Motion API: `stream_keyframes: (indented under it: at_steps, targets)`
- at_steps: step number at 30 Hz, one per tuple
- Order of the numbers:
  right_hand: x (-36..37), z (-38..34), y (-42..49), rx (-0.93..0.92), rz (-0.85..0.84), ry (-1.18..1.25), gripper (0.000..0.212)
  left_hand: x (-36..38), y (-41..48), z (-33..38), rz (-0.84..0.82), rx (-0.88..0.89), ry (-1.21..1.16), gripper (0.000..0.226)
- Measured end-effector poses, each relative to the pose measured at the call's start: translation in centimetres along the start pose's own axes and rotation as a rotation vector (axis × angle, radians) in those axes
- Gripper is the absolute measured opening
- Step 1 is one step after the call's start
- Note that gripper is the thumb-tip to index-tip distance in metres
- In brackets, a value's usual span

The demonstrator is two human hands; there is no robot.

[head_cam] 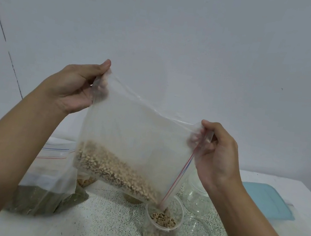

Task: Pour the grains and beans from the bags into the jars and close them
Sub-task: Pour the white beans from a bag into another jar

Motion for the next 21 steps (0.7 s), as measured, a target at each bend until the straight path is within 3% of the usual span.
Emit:
stream_keyframes:
  at_steps: [21]
  targets:
    - [-0.27, -0.24, -0.20, 0.008, 0.013, 0.001, 0.027, 0.63, -0.22, 0.12, -0.025, -0.012, 0.042, 0.017]
Point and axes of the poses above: each hand's wrist, its own y-axis towards the middle knuckle, its own x-axis out of the palm, z = x × y, the point moved 8 cm from there along y, towards the middle knuckle, and after that the axes turned 4 degrees about -z, right-handed, at the moved point
